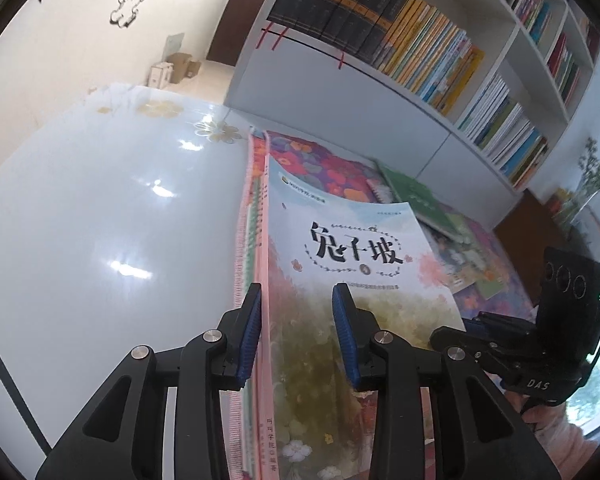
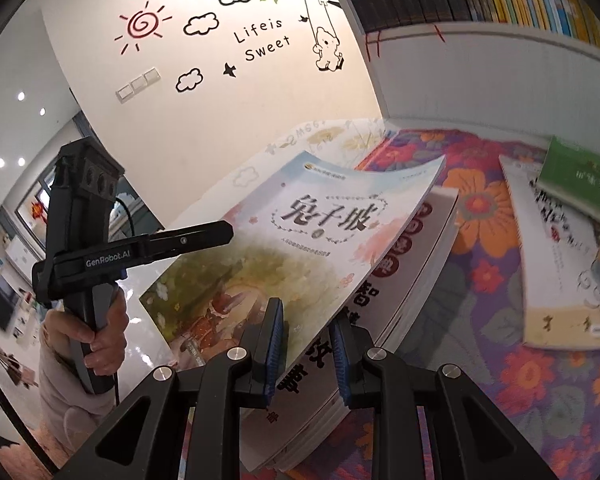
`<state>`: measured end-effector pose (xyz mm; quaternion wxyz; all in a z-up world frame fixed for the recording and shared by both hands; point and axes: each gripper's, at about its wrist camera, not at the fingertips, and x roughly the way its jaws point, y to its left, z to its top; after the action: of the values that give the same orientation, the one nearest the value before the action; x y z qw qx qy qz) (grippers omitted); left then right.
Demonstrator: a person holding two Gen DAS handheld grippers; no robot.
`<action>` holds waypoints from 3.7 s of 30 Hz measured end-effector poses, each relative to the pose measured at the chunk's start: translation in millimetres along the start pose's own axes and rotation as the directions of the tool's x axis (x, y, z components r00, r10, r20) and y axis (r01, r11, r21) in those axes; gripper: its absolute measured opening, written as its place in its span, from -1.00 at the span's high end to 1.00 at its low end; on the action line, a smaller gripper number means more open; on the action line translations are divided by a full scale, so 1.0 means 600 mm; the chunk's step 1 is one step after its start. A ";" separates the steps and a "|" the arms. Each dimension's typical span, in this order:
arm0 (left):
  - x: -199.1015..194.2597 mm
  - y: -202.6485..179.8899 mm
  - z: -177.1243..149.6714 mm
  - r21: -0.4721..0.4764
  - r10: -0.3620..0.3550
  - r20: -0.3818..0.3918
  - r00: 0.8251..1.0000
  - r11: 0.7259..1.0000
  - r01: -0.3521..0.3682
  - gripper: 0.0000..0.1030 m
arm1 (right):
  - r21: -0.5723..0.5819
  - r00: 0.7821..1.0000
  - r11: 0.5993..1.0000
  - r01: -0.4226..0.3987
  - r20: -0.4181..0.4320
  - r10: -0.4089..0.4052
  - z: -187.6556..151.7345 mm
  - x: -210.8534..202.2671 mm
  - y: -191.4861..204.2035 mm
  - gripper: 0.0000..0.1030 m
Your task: Organize books
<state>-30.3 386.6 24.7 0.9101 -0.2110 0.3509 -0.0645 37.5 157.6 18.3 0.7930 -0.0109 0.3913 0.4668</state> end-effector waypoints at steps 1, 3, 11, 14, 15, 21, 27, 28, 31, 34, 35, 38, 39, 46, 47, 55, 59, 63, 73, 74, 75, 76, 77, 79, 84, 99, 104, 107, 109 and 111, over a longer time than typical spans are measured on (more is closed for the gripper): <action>0.003 -0.001 -0.002 0.005 0.008 -0.003 1.000 1.000 -0.008 0.37 | 0.005 1.000 1.000 -0.007 -0.001 0.007 0.001 0.004 -0.005 0.56; 0.008 -0.002 -0.002 0.013 0.032 -0.008 0.999 0.999 -0.032 0.37 | 0.007 1.000 1.000 -0.011 0.004 0.011 0.002 0.003 -0.008 0.56; 0.014 -0.020 -0.007 0.082 0.113 -0.008 0.994 0.990 -0.112 0.31 | 0.024 1.000 1.000 -0.010 0.007 0.010 0.002 -0.001 -0.012 0.56; 0.019 -0.023 -0.009 0.098 0.136 -0.011 0.991 0.986 -0.134 0.31 | 0.034 1.000 0.999 -0.008 0.009 0.008 0.002 -0.001 -0.014 0.56; 0.019 -0.024 -0.009 0.098 0.136 -0.010 0.991 0.986 -0.134 0.30 | 0.034 1.000 0.999 -0.009 0.009 0.009 0.002 -0.001 -0.014 0.56; 0.021 -0.027 -0.009 0.102 0.150 0.000 0.989 0.984 -0.149 0.29 | 0.042 1.000 0.999 -0.008 0.010 0.008 0.003 -0.001 -0.015 0.56; 0.023 -0.028 -0.010 0.109 0.154 0.004 0.988 0.982 -0.153 0.28 | 0.067 1.000 0.998 -0.007 0.003 0.007 0.005 -0.002 -0.020 0.56; 0.023 -0.027 -0.010 0.108 0.153 0.005 0.988 0.982 -0.152 0.28 | 0.084 1.000 0.996 -0.005 -0.001 0.005 0.005 -0.003 -0.022 0.56; 0.023 -0.028 -0.011 0.107 0.152 0.006 0.988 0.983 -0.152 0.28 | 0.141 1.000 0.990 0.020 -0.023 -0.017 0.006 -0.009 -0.026 0.51; 0.023 -0.028 -0.011 0.106 0.152 0.008 0.988 0.983 -0.152 0.28 | 0.133 0.998 0.989 0.058 -0.044 -0.053 0.007 -0.012 -0.018 0.50; 0.023 -0.028 -0.011 0.107 0.153 0.009 0.988 0.982 -0.153 0.28 | 0.117 0.996 0.990 0.078 -0.053 -0.072 0.007 -0.013 -0.013 0.50; 0.023 -0.028 -0.011 0.106 0.151 0.010 0.989 0.983 -0.151 0.28 | 0.071 0.989 0.989 0.129 -0.082 -0.123 0.005 -0.013 0.002 0.45; 0.022 -0.027 -0.011 0.104 0.150 0.010 0.989 0.983 -0.150 0.28 | 0.069 0.988 0.989 0.134 -0.085 -0.128 0.003 -0.013 0.004 0.42; 0.021 -0.028 -0.012 0.100 0.150 0.016 0.989 0.984 -0.151 0.28 | 0.061 0.981 0.984 0.169 -0.109 -0.162 -0.002 -0.015 0.006 0.42; 0.021 -0.028 -0.012 0.099 0.149 0.017 0.989 0.984 -0.150 0.28 | 0.071 0.980 0.983 0.168 -0.123 -0.159 -0.002 -0.013 0.003 0.42; 0.021 -0.021 -0.012 0.081 0.139 0.011 0.990 0.987 -0.139 0.23 | 0.136 0.984 0.982 0.131 -0.138 -0.112 -0.004 -0.010 -0.017 0.38; 0.016 -0.022 -0.012 0.081 0.162 0.006 0.987 0.983 -0.162 0.23 | 0.170 0.985 0.979 0.112 -0.145 -0.088 -0.003 -0.009 -0.026 0.34; -0.035 -0.010 -0.002 0.005 0.109 0.079 0.991 0.994 -0.110 0.23 | 0.214 0.987 0.973 0.092 -0.150 -0.060 0.001 -0.027 -0.035 0.34; -0.072 -0.116 0.027 -0.010 0.107 0.102 0.989 0.994 -0.107 0.23 | 0.301 0.999 0.953 0.030 -0.025 -0.024 0.011 -0.178 -0.093 0.34; -0.064 -0.137 0.033 -0.018 0.097 0.096 0.991 0.995 -0.096 0.23 | 0.315 0.999 0.948 0.033 -0.013 -0.030 0.011 -0.197 -0.109 0.34; -0.055 -0.155 0.039 -0.028 0.084 0.087 0.993 0.996 -0.081 0.23 | 0.327 0.999 0.944 0.036 -0.002 -0.037 0.012 -0.213 -0.125 0.34; -0.044 -0.174 0.044 -0.039 0.066 0.074 0.995 0.997 -0.064 0.23 | 0.336 0.999 0.941 0.040 0.011 -0.046 0.011 -0.232 -0.141 0.34; -0.028 -0.199 0.050 -0.043 0.042 0.059 0.997 0.998 -0.039 0.23 | 0.343 0.998 0.938 0.051 0.026 -0.064 0.009 -0.255 -0.160 0.34; 0.004 -0.246 0.056 -0.021 0.008 0.034 0.999 1.000 -0.007 0.23 | 0.364 0.993 0.928 0.082 0.045 -0.106 0.001 -0.294 -0.198 0.34; 0.111 -0.392 0.049 0.065 -0.063 -0.060 0.996 0.996 0.067 0.23 | 0.473 0.981 0.871 0.132 0.066 -0.184 -0.042 -0.383 -0.327 0.33; 0.393 -0.563 -0.062 0.076 -0.105 -0.267 0.958 0.989 0.130 0.22 | 0.634 0.934 0.755 0.164 0.145 -0.326 -0.140 -0.439 -0.585 0.32; 0.386 -0.555 -0.079 0.091 -0.138 -0.215 0.967 0.983 0.160 0.21 | 0.657 0.942 0.746 0.113 0.169 -0.291 -0.156 -0.426 -0.602 0.32; 0.382 -0.563 -0.087 0.136 -0.107 -0.188 0.976 0.982 0.134 0.21 | 0.653 0.944 0.749 0.114 0.163 -0.286 -0.161 -0.411 -0.605 0.32; 0.383 -0.572 -0.090 0.166 -0.086 -0.181 0.980 0.979 0.117 0.17 | 0.645 0.942 0.754 0.123 0.162 -0.293 -0.160 -0.411 -0.602 0.30; 0.384 -0.576 -0.092 0.181 -0.081 -0.178 0.981 0.977 0.113 0.13 | 0.648 0.940 0.753 0.119 0.170 -0.295 -0.163 -0.410 -0.601 0.30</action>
<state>115.7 -5.1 -4.5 0.8885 -0.1337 0.4088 -0.1598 184.4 -263.4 -19.7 0.8424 0.2722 0.4123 0.2149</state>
